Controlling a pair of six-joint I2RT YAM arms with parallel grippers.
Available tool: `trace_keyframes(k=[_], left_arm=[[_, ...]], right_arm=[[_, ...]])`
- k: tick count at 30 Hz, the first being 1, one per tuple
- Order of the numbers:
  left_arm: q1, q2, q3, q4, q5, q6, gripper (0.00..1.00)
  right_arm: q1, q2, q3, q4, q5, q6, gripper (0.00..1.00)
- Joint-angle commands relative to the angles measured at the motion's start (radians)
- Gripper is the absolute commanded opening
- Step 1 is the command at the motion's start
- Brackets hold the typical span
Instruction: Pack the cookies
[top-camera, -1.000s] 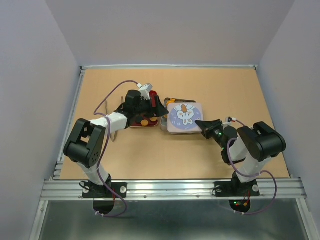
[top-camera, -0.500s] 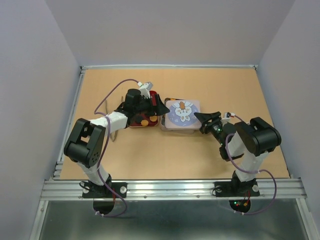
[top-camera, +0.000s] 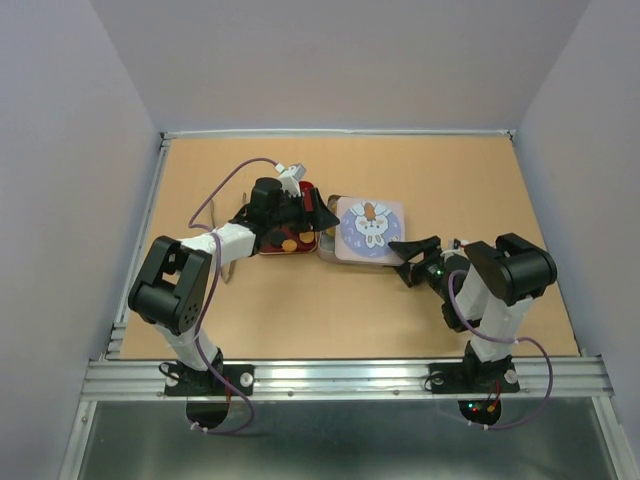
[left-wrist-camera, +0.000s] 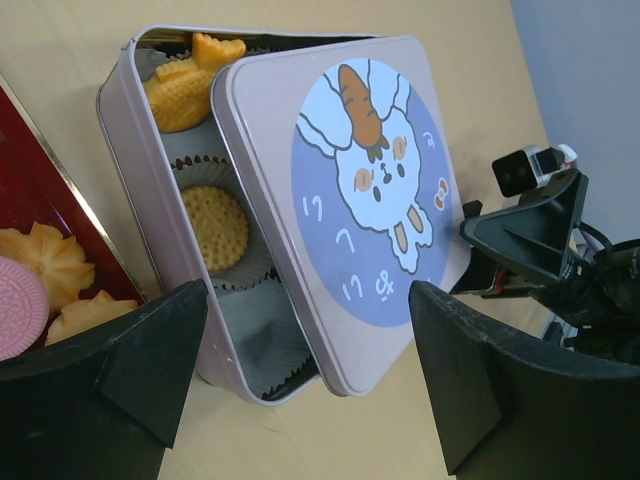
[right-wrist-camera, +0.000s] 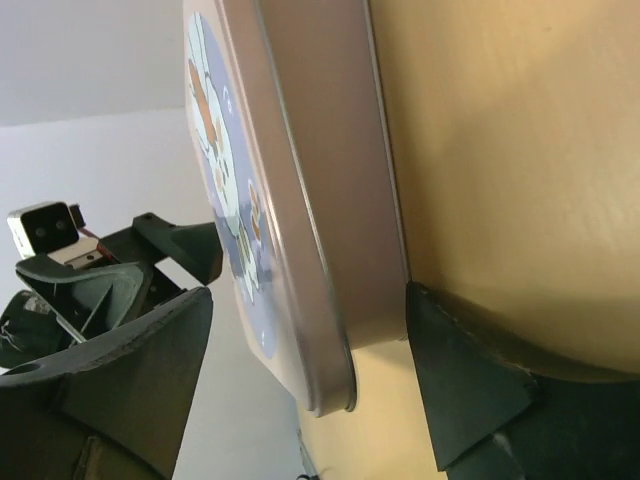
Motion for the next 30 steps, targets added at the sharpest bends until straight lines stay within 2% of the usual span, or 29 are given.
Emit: trace_keyframes(k=[1, 12, 15, 16, 17, 19, 21, 26, 30], left_arm=[[0.002, -0.016, 0.023, 0.046, 0.014, -0.001, 0.93], [0.002, -0.018, 0.02, 0.046, 0.012, 0.003, 0.92], [0.002, -0.012, 0.02, 0.046, 0.011, 0.003, 0.92], [0.002, -0.013, 0.018, 0.049, 0.011, 0.002, 0.92], [0.002, -0.013, 0.016, 0.05, 0.011, 0.0, 0.92], [0.001, -0.009, 0.013, 0.06, 0.015, -0.004, 0.92], [-0.001, -0.009, 0.012, 0.061, 0.015, -0.006, 0.91], [-0.002, -0.021, 0.001, 0.064, 0.011, -0.001, 0.92], [-0.002, -0.003, 0.006, 0.052, -0.008, -0.004, 0.91]], right_arm=[[0.001, 0.071, -0.018, 0.346, -0.036, -0.071, 0.84], [0.001, 0.04, -0.01, 0.344, -0.068, -0.068, 0.82], [0.001, 0.004, -0.025, 0.343, -0.065, -0.066, 0.62], [0.001, -0.003, -0.024, 0.34, -0.068, -0.068, 0.43], [0.003, -0.01, -0.012, 0.335, -0.071, -0.068, 0.37], [0.001, -0.016, 0.005, 0.314, -0.078, -0.068, 0.33], [0.001, -0.01, 0.024, 0.306, -0.079, -0.068, 0.33], [0.001, 0.008, 0.047, 0.307, -0.084, -0.054, 0.19], [0.001, -0.009, 0.055, 0.297, -0.093, -0.051, 0.18]])
